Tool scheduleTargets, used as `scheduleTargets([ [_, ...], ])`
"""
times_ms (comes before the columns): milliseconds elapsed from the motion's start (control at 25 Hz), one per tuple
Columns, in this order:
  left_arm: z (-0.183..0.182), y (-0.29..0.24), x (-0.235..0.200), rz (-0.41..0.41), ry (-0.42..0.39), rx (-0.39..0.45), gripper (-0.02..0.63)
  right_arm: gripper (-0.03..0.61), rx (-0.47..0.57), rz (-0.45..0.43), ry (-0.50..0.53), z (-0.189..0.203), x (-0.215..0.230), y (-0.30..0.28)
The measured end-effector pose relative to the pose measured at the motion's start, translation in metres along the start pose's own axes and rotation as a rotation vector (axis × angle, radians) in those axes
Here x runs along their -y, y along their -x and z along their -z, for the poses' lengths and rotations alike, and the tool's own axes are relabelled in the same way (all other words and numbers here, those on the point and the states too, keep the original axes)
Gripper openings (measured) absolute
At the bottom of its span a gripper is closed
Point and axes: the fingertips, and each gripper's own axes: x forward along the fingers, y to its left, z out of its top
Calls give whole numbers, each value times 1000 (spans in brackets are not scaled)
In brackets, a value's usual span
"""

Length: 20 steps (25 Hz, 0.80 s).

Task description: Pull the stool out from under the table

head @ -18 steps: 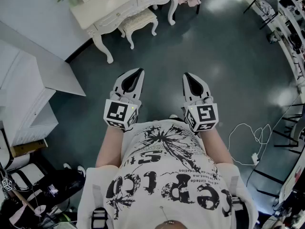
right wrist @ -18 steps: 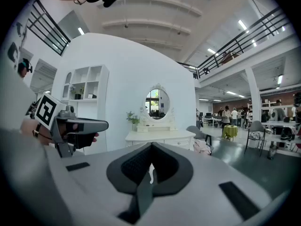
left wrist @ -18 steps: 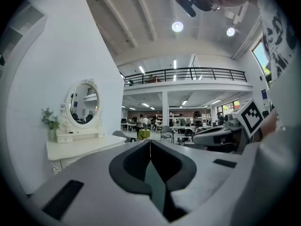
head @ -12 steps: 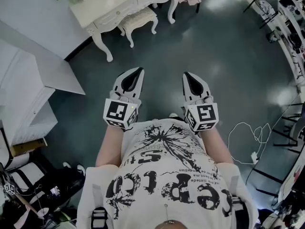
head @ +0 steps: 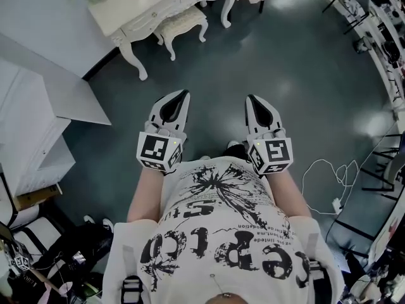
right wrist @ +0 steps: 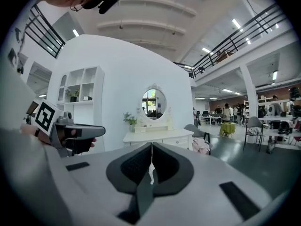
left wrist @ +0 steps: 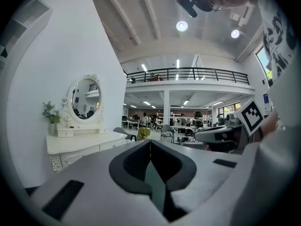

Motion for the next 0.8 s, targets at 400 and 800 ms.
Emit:
scheduleTargets([
  [400, 31, -56, 0, -93, 12, -32, 20, 195, -84, -159, 14, 42, 47, -46],
  [800, 20, -203, 21, -288, 62, -59, 20, 195, -163, -340, 76, 20, 197, -131],
])
